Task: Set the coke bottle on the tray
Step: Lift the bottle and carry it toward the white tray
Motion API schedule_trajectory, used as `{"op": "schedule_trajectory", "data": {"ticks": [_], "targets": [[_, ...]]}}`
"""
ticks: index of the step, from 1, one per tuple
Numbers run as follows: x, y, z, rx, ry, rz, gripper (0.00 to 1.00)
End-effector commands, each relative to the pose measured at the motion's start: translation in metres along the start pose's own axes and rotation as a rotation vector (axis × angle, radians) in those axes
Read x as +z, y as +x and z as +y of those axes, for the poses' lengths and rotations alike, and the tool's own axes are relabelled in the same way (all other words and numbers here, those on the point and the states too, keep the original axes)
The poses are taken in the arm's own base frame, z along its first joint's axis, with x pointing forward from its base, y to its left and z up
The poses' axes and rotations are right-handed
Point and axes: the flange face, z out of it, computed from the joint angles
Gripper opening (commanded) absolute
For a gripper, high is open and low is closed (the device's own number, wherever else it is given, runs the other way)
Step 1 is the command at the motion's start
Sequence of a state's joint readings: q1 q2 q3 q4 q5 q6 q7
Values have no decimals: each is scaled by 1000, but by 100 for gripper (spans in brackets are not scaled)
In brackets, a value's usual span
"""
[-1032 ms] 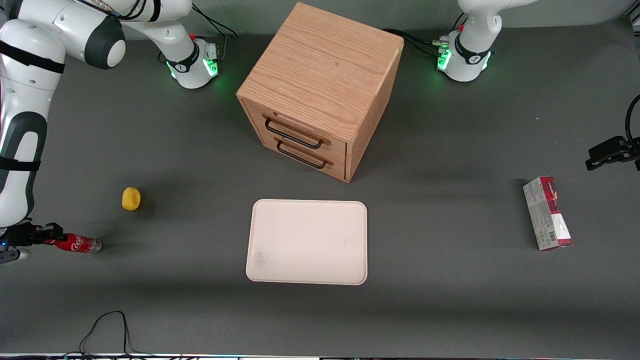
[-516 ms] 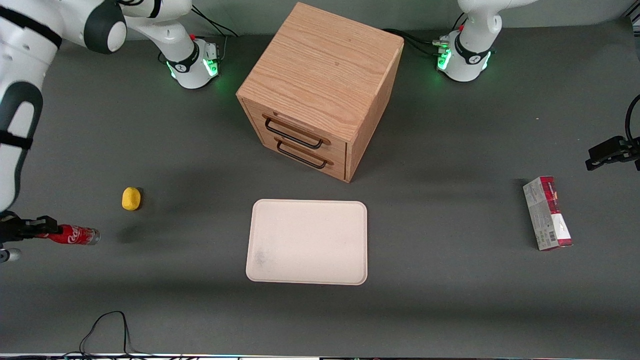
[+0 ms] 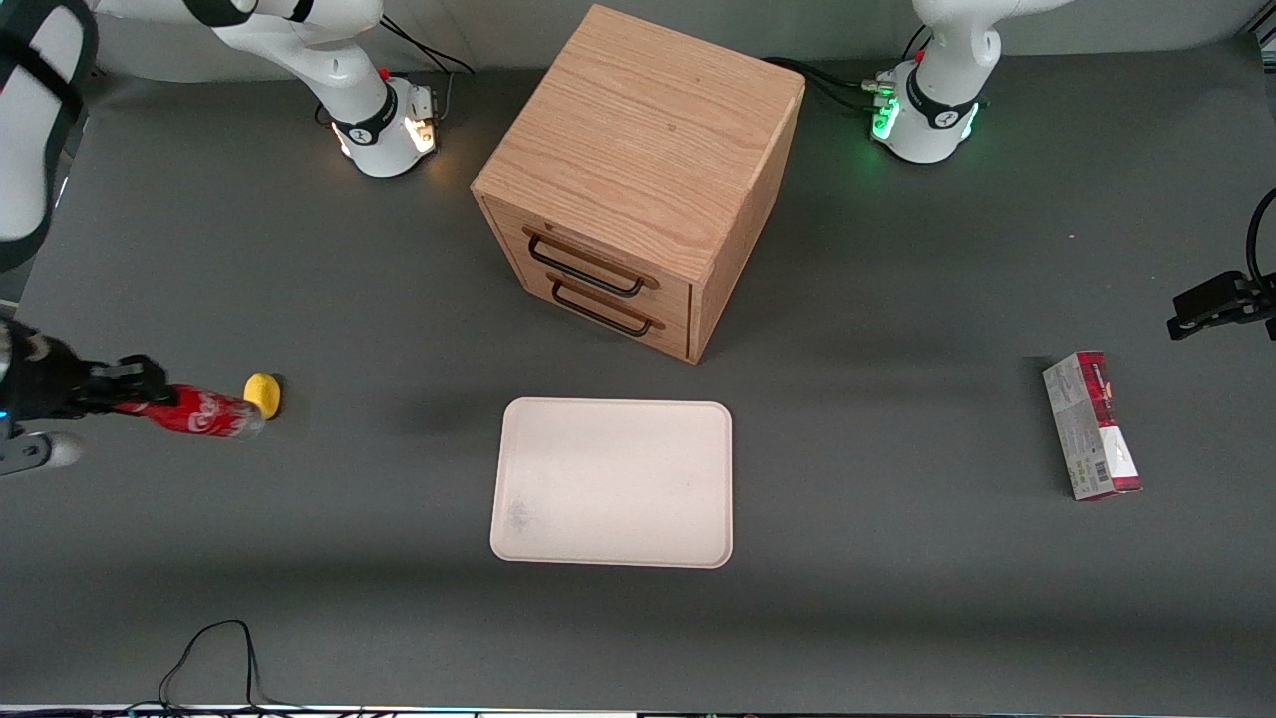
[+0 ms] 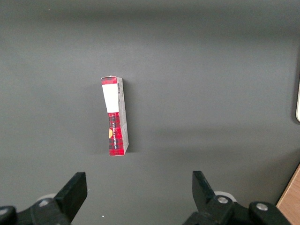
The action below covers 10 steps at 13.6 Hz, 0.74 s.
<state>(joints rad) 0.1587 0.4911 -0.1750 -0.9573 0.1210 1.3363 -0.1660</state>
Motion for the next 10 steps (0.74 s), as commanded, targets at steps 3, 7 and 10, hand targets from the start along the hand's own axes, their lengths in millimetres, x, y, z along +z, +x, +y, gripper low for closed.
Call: {"op": "schedule_trajectory", "data": {"ticks": [3,7,10], "targets": [[47,44,-150,33,-49,53,12],[140,94,-218,48,-45,141,13],[211,118,-236,0,-58,183,15]]}}
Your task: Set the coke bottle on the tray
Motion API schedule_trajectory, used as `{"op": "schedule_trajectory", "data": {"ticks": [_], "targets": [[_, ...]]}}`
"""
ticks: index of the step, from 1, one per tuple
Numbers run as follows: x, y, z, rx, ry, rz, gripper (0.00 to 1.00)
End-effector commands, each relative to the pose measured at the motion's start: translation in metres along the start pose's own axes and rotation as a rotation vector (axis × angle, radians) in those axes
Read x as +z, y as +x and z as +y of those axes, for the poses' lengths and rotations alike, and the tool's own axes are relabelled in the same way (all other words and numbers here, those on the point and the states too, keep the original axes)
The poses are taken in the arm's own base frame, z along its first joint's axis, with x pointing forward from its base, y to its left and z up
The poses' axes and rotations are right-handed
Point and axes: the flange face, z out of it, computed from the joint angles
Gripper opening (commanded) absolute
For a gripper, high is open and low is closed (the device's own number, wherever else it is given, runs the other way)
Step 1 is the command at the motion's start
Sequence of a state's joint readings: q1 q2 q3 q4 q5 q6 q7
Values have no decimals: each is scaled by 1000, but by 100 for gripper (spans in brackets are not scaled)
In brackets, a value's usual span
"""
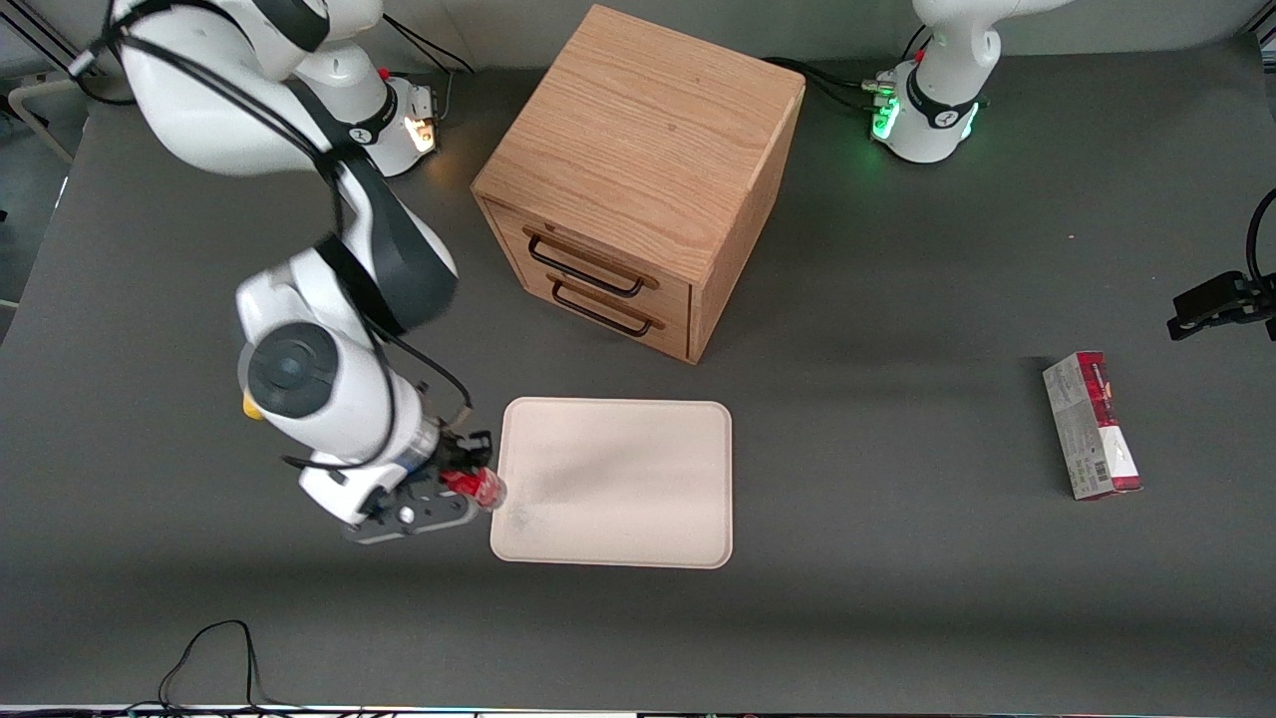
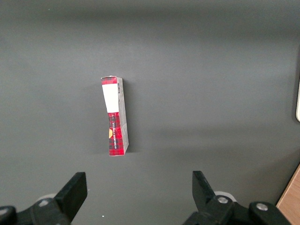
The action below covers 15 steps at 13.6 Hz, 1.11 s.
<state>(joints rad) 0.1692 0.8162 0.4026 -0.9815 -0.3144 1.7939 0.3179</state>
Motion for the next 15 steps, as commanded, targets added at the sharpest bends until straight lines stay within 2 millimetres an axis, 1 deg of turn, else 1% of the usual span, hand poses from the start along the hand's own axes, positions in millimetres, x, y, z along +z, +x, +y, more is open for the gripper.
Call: {"op": "schedule_trajectory", "data": {"ticks": [1,2,3,4,5,6,7,8,9,10,11,12,13,14,15], "targets": [[37,8,-11,10,11,42,16],[55,7,-15,34,20,43,19],[67,7,-18,53,26,54,21],[73,7,-19,50,22,58,22],[76,6,-20,43,9,61,31],[79,5,-20,41,3,57,57],[80,5,-20,62,3,59,100],[77,6,-19,81,3,69,100],[69,7,-18,89,3,80,100],[55,8,-16,93,3,91,100],[30,7,-15,94,4,115,100],[7,-1,-10,102,-26,83,100],[-18,-9,2,106,-45,49,100],[-46,-19,14,129,-21,26,100],[-68,-34,32,147,3,8,100]]}}
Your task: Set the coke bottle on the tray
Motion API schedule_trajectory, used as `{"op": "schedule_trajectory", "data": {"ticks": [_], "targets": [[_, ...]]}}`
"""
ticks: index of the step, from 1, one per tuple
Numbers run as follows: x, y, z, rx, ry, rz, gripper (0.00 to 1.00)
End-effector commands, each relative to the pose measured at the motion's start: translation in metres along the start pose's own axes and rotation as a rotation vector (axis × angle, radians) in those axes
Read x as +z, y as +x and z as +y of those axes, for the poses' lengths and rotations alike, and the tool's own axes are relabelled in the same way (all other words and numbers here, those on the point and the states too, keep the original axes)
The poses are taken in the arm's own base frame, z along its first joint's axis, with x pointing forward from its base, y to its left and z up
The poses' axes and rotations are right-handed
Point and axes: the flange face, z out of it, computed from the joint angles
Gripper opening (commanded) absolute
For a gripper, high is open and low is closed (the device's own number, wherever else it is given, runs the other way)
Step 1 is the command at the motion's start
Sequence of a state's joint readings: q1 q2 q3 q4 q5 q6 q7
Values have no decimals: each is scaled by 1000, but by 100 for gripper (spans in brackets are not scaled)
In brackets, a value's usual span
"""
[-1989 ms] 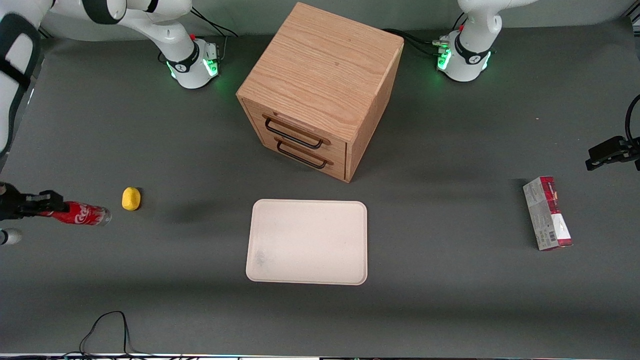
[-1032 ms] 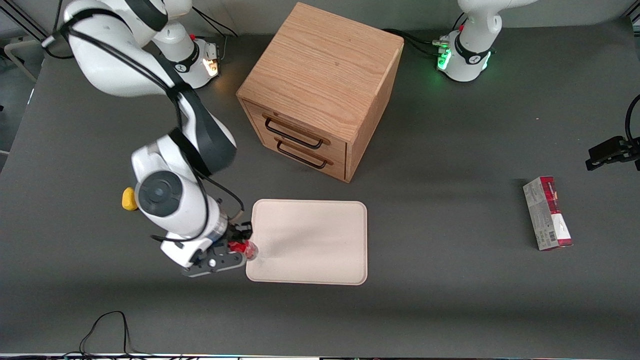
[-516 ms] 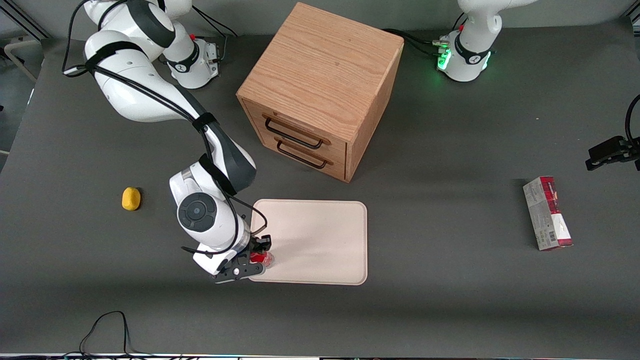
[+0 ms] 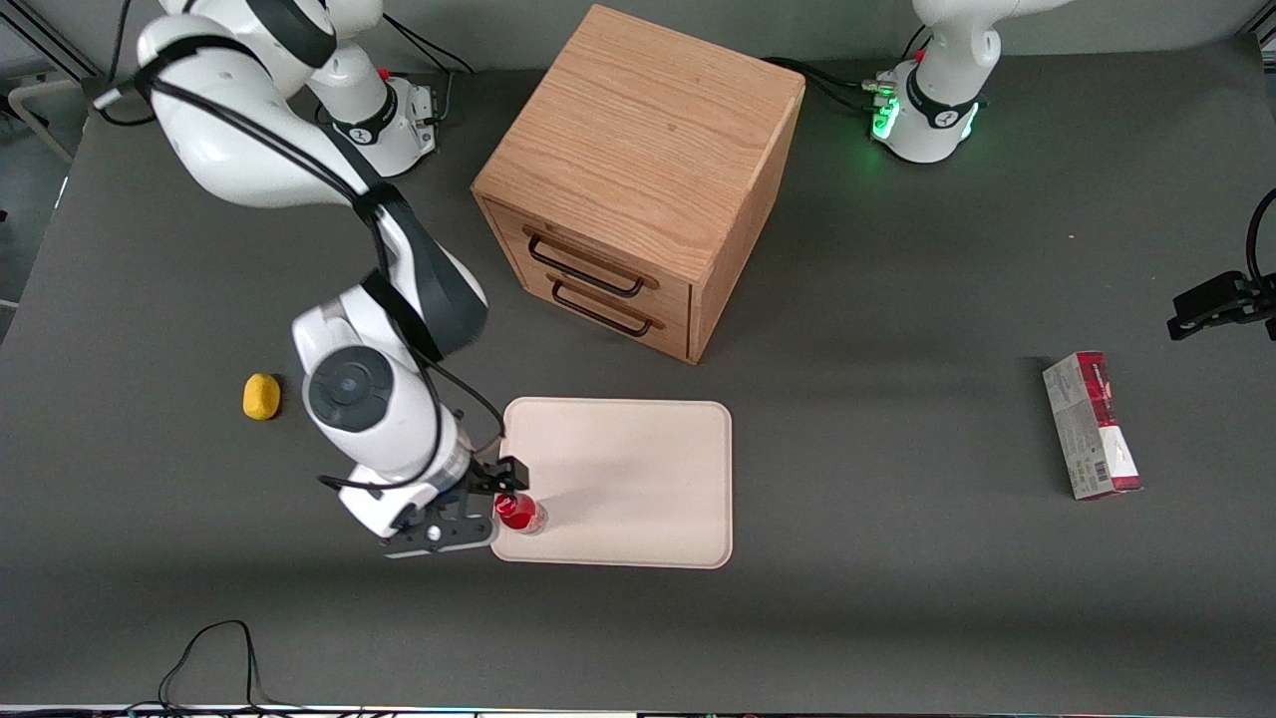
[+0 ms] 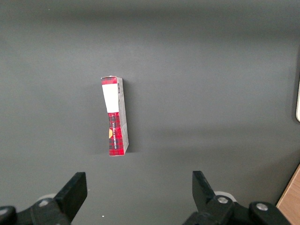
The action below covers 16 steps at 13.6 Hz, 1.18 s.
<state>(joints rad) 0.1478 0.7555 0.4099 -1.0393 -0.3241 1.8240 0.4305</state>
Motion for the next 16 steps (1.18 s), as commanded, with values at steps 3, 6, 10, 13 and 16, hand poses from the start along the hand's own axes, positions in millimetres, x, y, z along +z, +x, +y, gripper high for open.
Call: {"op": "schedule_trajectory", "data": {"ticks": [3,6,10,13,16], "targets": [[-108,-69,140,54,85,-60,100],[-126,-143,194,104,55,-101,100],[-155,-202,214,137,49,-89,100],[-181,-204,212,119,40,-107,100],[-188,-191,214,134,41,-89,100]]}}
